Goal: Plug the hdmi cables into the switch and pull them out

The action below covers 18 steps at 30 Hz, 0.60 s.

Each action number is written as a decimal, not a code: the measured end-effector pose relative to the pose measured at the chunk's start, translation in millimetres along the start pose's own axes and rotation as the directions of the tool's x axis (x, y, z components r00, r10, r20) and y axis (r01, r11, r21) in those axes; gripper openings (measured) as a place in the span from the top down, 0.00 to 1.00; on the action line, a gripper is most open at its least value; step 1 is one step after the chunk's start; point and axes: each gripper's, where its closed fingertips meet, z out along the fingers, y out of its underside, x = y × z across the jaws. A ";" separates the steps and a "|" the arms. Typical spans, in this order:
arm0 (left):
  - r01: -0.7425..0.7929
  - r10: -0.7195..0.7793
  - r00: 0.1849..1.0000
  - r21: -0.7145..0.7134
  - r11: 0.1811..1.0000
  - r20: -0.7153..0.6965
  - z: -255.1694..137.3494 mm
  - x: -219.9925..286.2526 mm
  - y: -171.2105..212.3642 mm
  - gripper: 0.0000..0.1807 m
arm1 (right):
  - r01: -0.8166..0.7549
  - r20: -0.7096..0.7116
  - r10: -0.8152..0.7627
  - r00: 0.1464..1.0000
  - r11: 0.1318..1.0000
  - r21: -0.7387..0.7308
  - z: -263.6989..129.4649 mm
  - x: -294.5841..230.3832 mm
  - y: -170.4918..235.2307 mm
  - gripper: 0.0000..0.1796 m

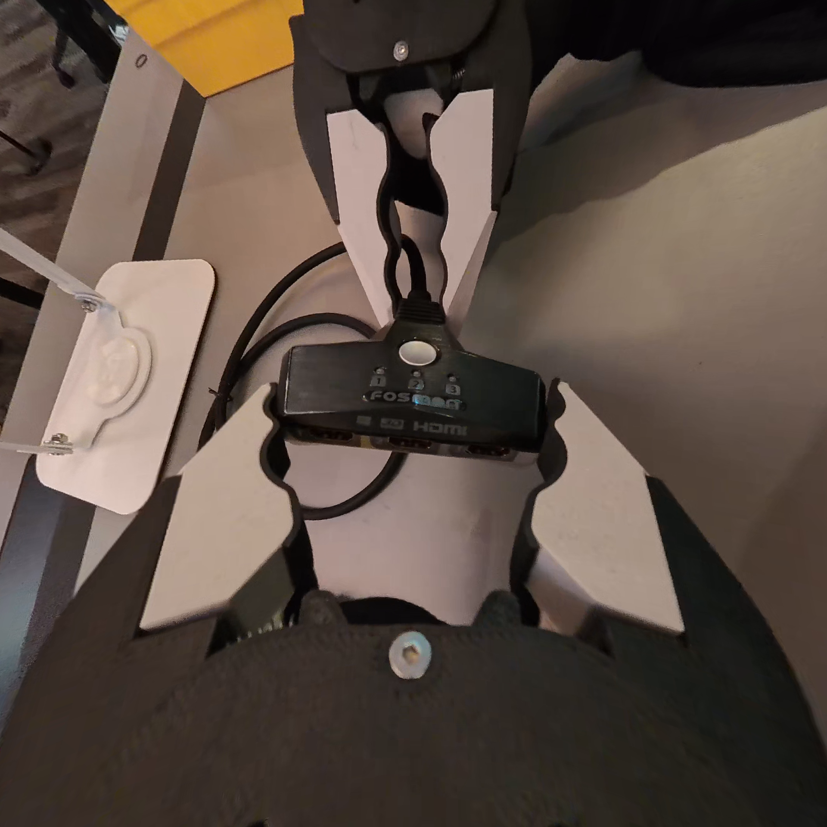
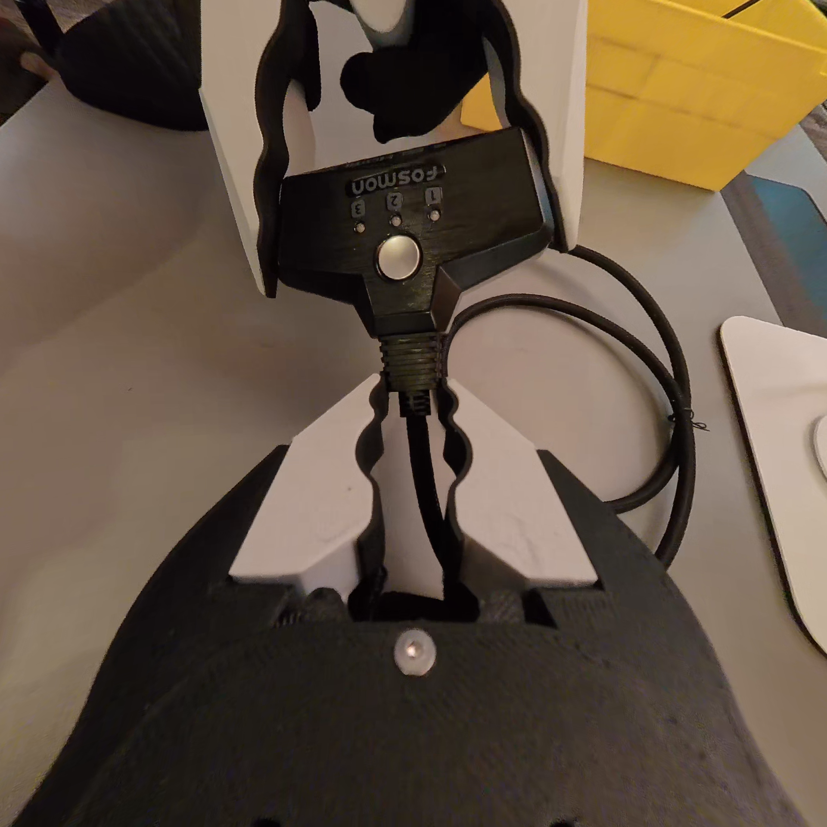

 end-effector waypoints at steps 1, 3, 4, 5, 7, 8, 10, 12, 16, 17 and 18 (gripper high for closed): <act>0.021 -0.021 1.000 0.002 1.000 -0.003 0.7 0.1 1.1 0.37 | 0.001 -0.001 -0.001 1.000 1.000 -0.002 0.0 0.4 0.3 0.89; 0.079 -0.079 0.997 0.009 0.997 -0.005 2.5 -1.3 3.3 0.37 | 0.006 -0.020 -0.005 1.000 1.000 0.017 -1.0 3.2 -3.4 0.88; 0.109 -0.109 0.994 0.017 0.994 -0.004 3.9 -2.2 4.4 0.37 | 0.004 -0.033 -0.003 0.999 0.999 0.041 -2.5 5.3 -8.3 0.86; 0.147 -0.147 0.989 0.022 0.989 -0.006 5.6 -3.0 5.8 0.37 | 0.005 -0.053 -0.002 0.999 0.999 0.050 -3.8 8.4 -10.8 0.83; 0.240 -0.239 0.971 0.062 0.969 -0.021 7.5 -5.8 4.6 0.37 | 0.039 -0.110 -0.038 0.993 0.999 0.003 -3.5 15.2 -6.0 0.77; 0.290 -0.288 0.957 0.087 0.953 -0.041 7.8 -6.8 2.9 0.37 | 0.059 -0.127 -0.061 0.990 0.998 -0.019 -2.1 16.0 -4.4 0.73; 0.357 -0.351 0.934 0.116 0.927 -0.073 9.1 -8.0 1.4 0.38 | 0.097 -0.140 -0.104 0.985 0.994 -0.053 1.8 14.3 -3.9 0.68; 0.383 -0.374 0.923 0.117 0.916 -0.091 12.1 -7.6 2.8 0.38 | 0.124 -0.135 -0.133 0.982 0.990 -0.072 5.2 10.7 -5.2 0.68; 0.386 -0.374 0.920 0.112 0.916 -0.116 18.3 -2.8 3.3 0.38 | 0.113 -0.122 -0.124 0.985 0.989 -0.093 6.3 9.3 -1.7 0.76; 0.377 -0.364 0.923 0.111 0.920 -0.122 20.2 -0.3 3.2 0.38 | 0.103 -0.118 -0.115 0.986 0.990 -0.101 5.2 9.9 0.5 0.81; 0.370 -0.358 0.926 0.107 0.923 -0.120 22.3 0.6 3.9 0.37 | 0.093 -0.109 -0.105 0.988 0.990 -0.107 4.6 9.4 2.7 0.81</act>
